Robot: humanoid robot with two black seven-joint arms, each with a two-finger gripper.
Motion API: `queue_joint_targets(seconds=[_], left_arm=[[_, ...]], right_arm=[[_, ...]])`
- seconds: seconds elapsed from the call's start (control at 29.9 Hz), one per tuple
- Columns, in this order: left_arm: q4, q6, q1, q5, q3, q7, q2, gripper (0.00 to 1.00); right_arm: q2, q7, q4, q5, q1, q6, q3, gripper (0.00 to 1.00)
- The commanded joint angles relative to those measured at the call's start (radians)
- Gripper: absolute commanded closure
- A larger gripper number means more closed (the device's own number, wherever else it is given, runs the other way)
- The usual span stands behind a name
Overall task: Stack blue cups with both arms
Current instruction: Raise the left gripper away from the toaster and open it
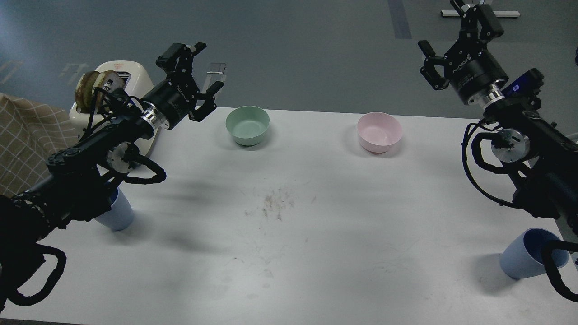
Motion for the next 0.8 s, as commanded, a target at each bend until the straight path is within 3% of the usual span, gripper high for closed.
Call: queue_joint_targets(seconds=[0.0,0.77], left_arm=[[0.0,0.0,0.025,0.004,-0.03,0.002,-0.001,0.02],[0.008,0.0,0.014,0.007,-0.027,-0.015,0.003,0.02]], right_arm=[[0.031,0.0,-0.044,0.007,-0.015,0.0,0.033,0.0],[0.028,0.0,-0.111,0.004,-0.017,0.0,0.024,0.0]])
